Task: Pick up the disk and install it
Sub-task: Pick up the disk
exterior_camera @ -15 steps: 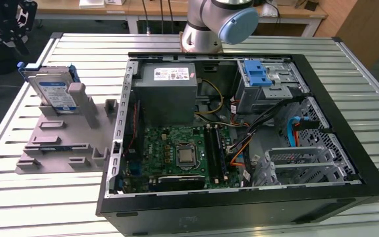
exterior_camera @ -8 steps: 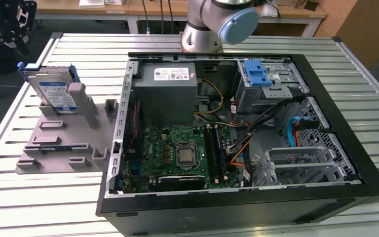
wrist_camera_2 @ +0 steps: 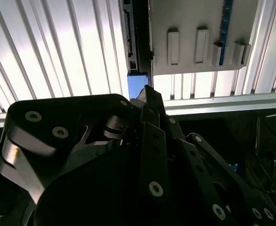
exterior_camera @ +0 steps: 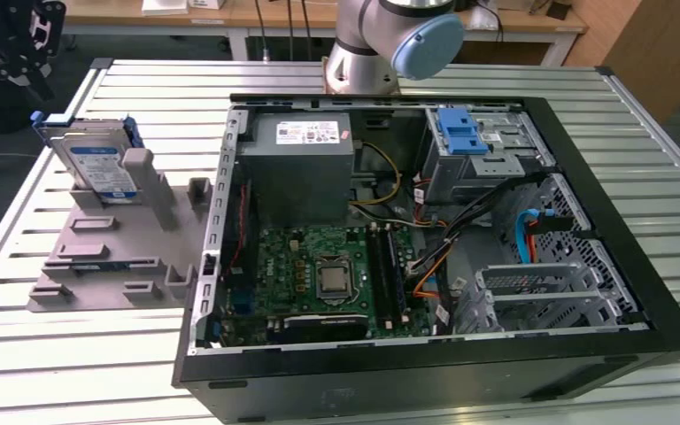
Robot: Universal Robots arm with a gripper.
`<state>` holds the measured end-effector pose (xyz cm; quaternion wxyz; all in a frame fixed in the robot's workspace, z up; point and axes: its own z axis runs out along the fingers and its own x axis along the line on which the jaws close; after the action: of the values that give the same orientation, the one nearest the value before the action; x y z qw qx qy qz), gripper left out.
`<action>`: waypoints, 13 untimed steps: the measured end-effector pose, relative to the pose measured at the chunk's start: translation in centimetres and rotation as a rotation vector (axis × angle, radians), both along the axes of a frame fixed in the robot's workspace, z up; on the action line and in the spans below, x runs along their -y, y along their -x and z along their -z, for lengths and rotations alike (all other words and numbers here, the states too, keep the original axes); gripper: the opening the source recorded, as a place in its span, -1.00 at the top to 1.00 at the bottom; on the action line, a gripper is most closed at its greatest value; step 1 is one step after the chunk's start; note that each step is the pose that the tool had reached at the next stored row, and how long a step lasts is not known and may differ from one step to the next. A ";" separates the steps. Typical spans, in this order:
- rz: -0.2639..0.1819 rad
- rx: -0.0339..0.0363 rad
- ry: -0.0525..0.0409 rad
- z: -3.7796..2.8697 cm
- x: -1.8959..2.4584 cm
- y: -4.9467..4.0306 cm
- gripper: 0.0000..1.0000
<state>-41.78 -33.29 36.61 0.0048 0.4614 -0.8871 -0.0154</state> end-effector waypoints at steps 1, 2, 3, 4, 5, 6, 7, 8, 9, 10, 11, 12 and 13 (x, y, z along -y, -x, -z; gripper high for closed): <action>-0.018 0.0000 0.0000 0.01 0.00 0.00 0.79; -0.036 -0.0001 0.0000 0.02 0.00 0.00 0.79; -0.054 -0.0001 0.0000 0.04 0.00 0.00 0.79; -0.072 -0.0001 0.0000 0.06 0.00 0.00 0.79; -0.092 -0.0003 0.0001 0.08 0.00 0.00 0.79; -0.109 -0.0003 0.0001 0.10 0.00 0.00 0.79; -0.127 -0.0002 0.0001 0.14 0.00 0.00 0.79; -0.145 -0.0002 0.0001 0.17 0.00 0.00 0.79; -0.163 -0.0001 0.0001 0.20 0.00 0.00 0.79; -0.181 -0.0002 0.0001 0.22 0.00 0.00 0.79; -0.199 0.0000 0.0001 0.26 0.00 0.00 0.79; -0.218 0.0006 0.0001 0.30 0.00 0.00 0.79; -0.236 0.0014 0.0002 0.33 0.00 0.00 0.79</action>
<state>-41.79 -33.29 36.28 0.0060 0.5626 -0.8266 -0.0143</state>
